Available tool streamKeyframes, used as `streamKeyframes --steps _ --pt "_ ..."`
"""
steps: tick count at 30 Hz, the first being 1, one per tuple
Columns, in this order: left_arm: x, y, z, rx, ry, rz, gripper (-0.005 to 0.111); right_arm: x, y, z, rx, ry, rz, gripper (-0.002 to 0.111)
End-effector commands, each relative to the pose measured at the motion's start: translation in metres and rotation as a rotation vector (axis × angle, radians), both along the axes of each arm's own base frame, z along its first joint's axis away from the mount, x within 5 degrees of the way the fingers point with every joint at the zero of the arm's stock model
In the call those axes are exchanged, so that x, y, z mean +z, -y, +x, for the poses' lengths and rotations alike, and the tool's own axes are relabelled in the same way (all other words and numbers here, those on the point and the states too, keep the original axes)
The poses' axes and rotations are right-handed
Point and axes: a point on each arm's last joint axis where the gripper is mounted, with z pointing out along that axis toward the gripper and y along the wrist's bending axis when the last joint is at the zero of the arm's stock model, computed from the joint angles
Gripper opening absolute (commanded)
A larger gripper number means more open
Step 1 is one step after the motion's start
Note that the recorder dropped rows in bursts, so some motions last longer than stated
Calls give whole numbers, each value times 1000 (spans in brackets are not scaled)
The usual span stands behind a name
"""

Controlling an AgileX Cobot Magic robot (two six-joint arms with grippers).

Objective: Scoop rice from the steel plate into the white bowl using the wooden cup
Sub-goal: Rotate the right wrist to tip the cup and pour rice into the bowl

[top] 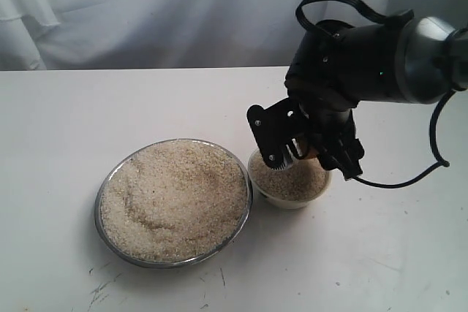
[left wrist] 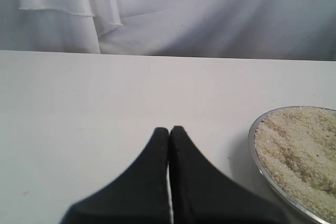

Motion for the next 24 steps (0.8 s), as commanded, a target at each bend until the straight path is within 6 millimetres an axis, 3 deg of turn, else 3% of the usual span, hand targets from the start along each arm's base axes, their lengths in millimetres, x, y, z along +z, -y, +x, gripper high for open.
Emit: streamKeyframes --steps 1,24 --pt "-1 0 0 -1 7 -4 0 1 0 -1 3 13 -18 0" --pt "-1 0 0 -1 7 -4 0 7 -9 -10 26 80 -108 0"
